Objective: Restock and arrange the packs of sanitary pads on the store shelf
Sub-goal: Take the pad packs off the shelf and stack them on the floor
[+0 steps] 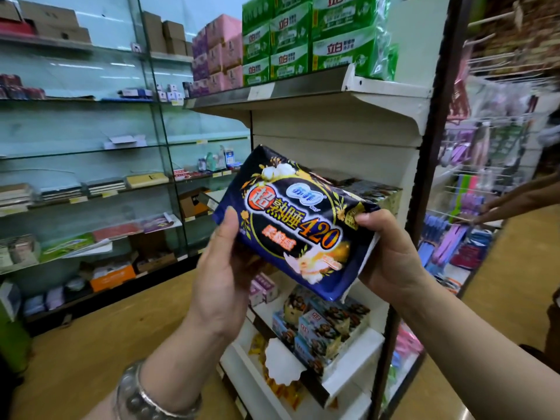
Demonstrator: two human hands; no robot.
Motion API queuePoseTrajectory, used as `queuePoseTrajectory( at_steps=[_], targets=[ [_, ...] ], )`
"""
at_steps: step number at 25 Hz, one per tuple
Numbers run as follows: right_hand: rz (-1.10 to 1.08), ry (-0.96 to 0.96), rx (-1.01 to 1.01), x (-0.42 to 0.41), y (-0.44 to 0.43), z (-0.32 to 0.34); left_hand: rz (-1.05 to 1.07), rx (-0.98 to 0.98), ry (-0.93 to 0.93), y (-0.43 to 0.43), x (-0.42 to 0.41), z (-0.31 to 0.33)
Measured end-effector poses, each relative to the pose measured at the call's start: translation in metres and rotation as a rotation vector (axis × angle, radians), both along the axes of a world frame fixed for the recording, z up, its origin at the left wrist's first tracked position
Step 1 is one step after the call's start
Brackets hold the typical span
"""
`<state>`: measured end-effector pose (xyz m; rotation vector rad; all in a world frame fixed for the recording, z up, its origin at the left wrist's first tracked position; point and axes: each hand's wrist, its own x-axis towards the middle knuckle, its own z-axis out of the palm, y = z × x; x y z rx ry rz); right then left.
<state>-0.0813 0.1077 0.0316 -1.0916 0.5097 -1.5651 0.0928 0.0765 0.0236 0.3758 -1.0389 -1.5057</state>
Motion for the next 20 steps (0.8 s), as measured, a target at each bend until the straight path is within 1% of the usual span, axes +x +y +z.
queuePoseTrajectory(
  at_steps=[3,5,8,10,14,16,20],
  targets=[
    [-0.076,0.005,0.124,-0.005,-0.003,0.0,0.07,-0.018,-0.061,-0.005,0.01,-0.002],
    [-0.149,-0.006,0.156,-0.003,-0.005,0.0,0.111,-0.028,-0.076,-0.004,0.012,-0.01],
    [-0.255,0.113,0.108,0.003,-0.004,0.003,0.168,-0.041,-0.045,-0.003,0.017,-0.025],
    [-0.272,0.181,0.098,0.008,-0.003,0.005,0.205,-0.068,-0.021,0.0,0.022,-0.035],
    [-0.264,0.198,0.052,0.028,-0.013,0.0,0.265,-0.034,0.002,0.001,0.036,-0.05],
    [-0.267,0.187,0.047,0.042,-0.025,-0.005,0.287,-0.025,-0.029,-0.004,0.049,-0.053],
    [-0.282,0.203,0.061,0.08,-0.062,-0.005,0.286,-0.026,-0.17,-0.031,0.092,-0.051]
  ],
)
